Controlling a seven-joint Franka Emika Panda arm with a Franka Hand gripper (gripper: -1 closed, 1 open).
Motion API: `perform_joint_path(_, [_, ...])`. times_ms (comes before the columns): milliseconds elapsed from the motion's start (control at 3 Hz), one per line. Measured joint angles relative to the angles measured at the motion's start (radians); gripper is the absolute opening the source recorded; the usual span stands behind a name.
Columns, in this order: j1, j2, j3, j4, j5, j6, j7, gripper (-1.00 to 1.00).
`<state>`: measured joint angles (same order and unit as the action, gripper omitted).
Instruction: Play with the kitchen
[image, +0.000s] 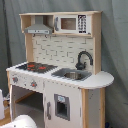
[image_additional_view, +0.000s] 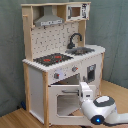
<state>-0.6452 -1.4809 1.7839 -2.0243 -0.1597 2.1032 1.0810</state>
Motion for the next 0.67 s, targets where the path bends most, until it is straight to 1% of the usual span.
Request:
perform_joint_path(333, [0.002,0.001,0.013,0.000,0.004,-0.014,0.009,1.00])
perform_joint_path(667, [-0.004,0.002,0.005,0.085,-0.001,-0.070,0.003,1.00])
